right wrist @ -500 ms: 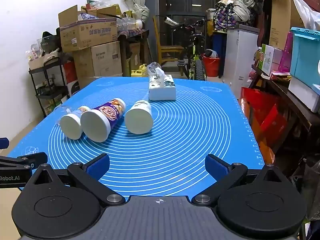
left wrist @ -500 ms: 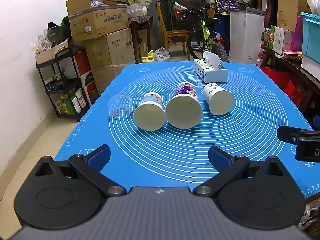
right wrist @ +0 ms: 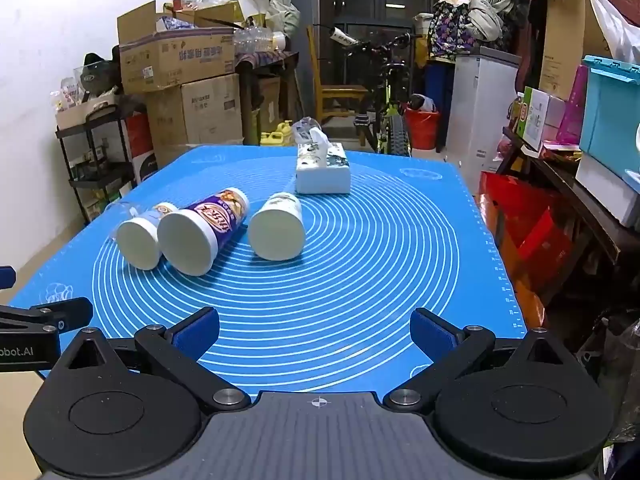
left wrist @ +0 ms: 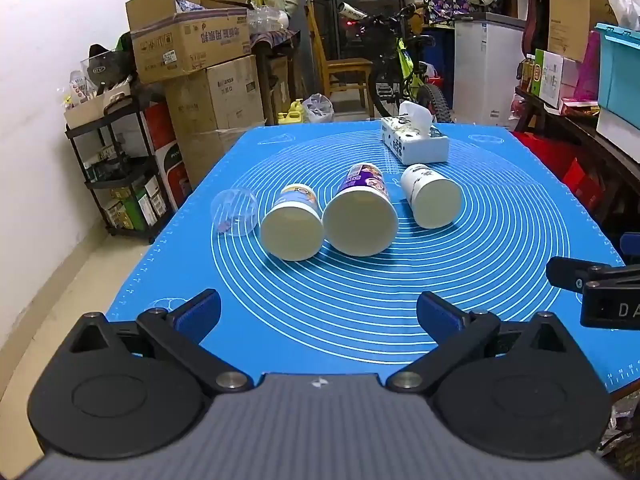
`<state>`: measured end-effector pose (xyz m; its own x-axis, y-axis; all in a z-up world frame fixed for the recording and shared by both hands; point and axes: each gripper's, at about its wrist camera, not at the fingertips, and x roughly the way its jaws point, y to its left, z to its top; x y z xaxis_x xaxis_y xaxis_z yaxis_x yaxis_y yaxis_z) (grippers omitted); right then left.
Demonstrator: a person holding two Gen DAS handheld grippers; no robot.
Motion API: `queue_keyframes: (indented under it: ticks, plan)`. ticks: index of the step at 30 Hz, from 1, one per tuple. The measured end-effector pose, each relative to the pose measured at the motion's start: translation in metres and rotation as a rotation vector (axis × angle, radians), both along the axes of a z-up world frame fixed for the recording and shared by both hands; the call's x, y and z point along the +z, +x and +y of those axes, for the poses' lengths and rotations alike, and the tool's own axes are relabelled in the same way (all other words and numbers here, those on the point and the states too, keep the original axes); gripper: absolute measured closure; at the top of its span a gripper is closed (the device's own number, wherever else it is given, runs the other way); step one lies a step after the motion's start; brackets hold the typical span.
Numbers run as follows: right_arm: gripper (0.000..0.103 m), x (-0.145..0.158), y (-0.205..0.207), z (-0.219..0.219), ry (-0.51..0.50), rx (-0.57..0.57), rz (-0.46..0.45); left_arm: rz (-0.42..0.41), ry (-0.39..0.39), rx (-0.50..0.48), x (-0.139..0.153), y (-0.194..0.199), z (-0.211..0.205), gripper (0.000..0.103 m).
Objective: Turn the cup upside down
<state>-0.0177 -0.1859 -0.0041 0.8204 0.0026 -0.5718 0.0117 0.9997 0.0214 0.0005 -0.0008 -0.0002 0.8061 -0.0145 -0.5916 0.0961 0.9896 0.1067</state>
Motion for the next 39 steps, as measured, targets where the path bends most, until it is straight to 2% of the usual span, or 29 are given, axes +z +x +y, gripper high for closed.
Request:
queue_keyframes:
  ticks: [33, 39]
  plan:
    - [0.002, 0.0005, -0.0040, -0.0061, -0.007, -0.005, 0.015, 0.005, 0.012, -0.004, 0.0000, -0.0009, -0.0019, 0.000]
    - [0.002, 0.0016, -0.0023, -0.0042, -0.007, -0.007, 0.017, -0.002, 0.035, -0.001, 0.0003, -0.0023, -0.0033, 0.000]
